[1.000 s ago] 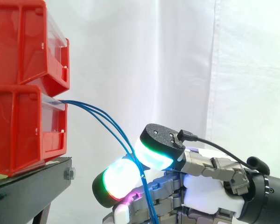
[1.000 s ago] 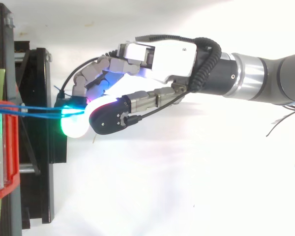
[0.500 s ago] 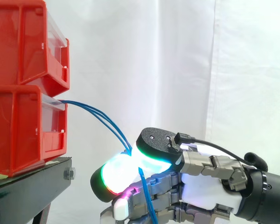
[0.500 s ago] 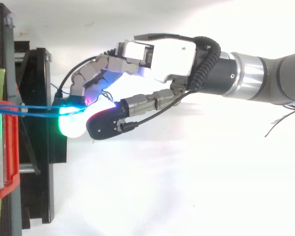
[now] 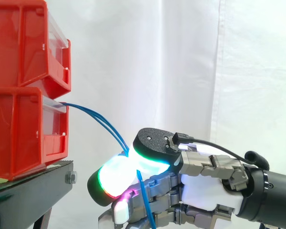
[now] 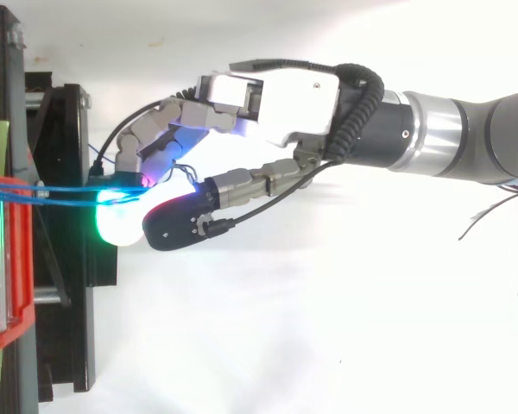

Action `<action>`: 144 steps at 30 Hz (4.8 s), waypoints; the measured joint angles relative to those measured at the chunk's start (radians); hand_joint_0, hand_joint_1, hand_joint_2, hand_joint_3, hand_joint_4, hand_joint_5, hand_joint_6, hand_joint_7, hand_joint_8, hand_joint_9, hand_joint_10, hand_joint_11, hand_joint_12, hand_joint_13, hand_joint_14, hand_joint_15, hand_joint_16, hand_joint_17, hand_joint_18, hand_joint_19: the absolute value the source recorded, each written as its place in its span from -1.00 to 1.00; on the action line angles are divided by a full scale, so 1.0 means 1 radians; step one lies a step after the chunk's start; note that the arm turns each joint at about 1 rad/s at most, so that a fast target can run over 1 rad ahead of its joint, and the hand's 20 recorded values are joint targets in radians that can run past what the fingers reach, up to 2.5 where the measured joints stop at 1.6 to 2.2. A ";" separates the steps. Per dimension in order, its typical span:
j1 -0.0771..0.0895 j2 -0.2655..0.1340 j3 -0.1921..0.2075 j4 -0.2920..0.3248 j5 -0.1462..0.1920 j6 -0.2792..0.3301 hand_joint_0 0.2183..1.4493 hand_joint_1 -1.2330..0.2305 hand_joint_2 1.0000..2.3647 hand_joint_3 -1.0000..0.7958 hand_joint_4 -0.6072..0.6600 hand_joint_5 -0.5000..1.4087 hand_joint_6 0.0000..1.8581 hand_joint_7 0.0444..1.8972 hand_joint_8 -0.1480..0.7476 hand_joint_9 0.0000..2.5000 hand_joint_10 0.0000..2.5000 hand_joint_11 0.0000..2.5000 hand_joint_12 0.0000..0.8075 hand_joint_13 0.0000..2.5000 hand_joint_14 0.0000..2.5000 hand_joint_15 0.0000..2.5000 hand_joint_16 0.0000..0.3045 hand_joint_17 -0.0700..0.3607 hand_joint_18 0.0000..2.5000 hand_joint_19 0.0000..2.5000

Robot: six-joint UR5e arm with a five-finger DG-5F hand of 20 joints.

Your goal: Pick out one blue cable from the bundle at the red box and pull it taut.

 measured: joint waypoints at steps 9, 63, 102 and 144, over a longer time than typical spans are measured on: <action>-0.002 0.000 0.078 -0.187 -0.001 0.006 -0.55 -0.07 -1.00 -0.44 0.16 -0.67 -0.03 -0.26 -0.01 -0.32 -0.98 -0.56 -0.04 -0.43 -0.99 -0.70 -0.62 -0.07 -0.46 -0.45; -0.029 0.001 0.103 -0.266 -0.134 0.019 -0.63 -0.19 -1.00 -0.44 0.07 -0.68 -0.21 -0.21 -0.02 -0.36 -0.99 -0.57 0.01 -0.42 -0.99 -0.70 -0.58 -0.01 -0.45 -0.45; -0.046 0.002 0.082 -0.242 -0.139 0.022 -0.43 -0.19 -0.97 -0.22 0.04 -0.69 -0.10 -0.25 -0.10 -0.36 -0.98 -0.57 -0.10 -0.43 -0.99 -0.70 -0.65 -0.12 -0.49 -0.43; -0.027 0.002 0.083 -0.241 -0.139 0.019 -0.41 -0.15 -0.97 -0.13 0.10 -0.67 0.02 -0.23 -0.06 -0.30 -0.98 -0.54 -0.11 -0.40 -0.99 -0.69 -0.66 -0.13 -0.47 -0.43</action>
